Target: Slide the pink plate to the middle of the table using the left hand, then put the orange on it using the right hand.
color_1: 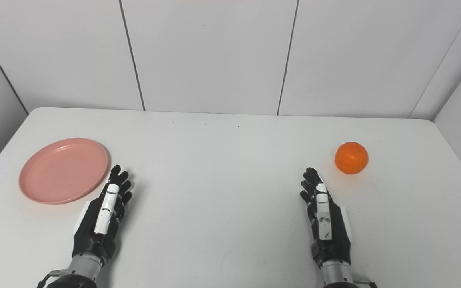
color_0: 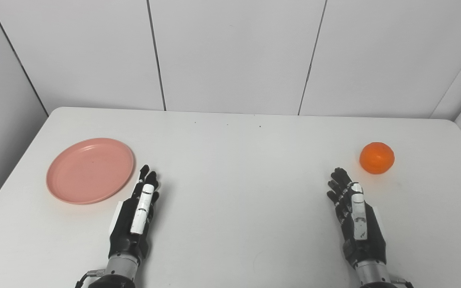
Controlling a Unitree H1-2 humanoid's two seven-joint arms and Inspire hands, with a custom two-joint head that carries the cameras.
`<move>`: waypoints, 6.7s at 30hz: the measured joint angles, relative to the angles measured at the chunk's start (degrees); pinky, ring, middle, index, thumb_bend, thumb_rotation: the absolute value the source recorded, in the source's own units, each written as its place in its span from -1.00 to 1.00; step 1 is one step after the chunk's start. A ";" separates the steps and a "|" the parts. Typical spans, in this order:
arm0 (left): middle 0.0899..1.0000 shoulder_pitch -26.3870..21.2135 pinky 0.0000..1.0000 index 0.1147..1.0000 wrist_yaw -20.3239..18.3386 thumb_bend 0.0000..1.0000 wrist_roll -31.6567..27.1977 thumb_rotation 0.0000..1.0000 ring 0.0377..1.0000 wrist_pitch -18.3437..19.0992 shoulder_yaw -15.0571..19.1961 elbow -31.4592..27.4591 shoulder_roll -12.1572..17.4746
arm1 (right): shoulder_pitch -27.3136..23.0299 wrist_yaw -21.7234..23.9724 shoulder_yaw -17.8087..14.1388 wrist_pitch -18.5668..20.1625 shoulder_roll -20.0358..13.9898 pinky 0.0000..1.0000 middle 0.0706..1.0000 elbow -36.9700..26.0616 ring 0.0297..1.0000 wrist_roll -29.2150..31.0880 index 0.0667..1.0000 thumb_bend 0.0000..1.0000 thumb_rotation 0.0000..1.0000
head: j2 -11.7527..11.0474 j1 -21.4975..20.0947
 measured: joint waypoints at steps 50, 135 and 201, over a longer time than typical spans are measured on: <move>1.00 -0.65 1.00 1.00 1.26 0.24 0.49 0.75 0.96 -9.95 -0.60 8.15 -3.83 | -2.22 4.67 -2.00 -2.00 -3.08 0.99 0.88 5.00 0.90 3.88 0.83 0.47 0.98 | -6.59 10.90; 0.56 -8.87 0.51 1.00 -0.05 0.68 0.34 0.79 0.56 -21.63 -0.54 12.56 -5.71 | -7.35 11.33 -6.33 -6.31 -7.18 1.00 0.86 14.39 0.91 6.88 0.81 0.26 0.97 | -15.02 19.60; 0.76 -32.12 0.57 1.00 0.68 0.64 -0.04 0.69 0.69 -37.55 18.07 52.51 23.98 | -8.51 12.68 -6.59 -11.86 -8.45 0.92 0.74 17.48 0.81 6.41 0.72 0.17 0.85 | -15.82 17.84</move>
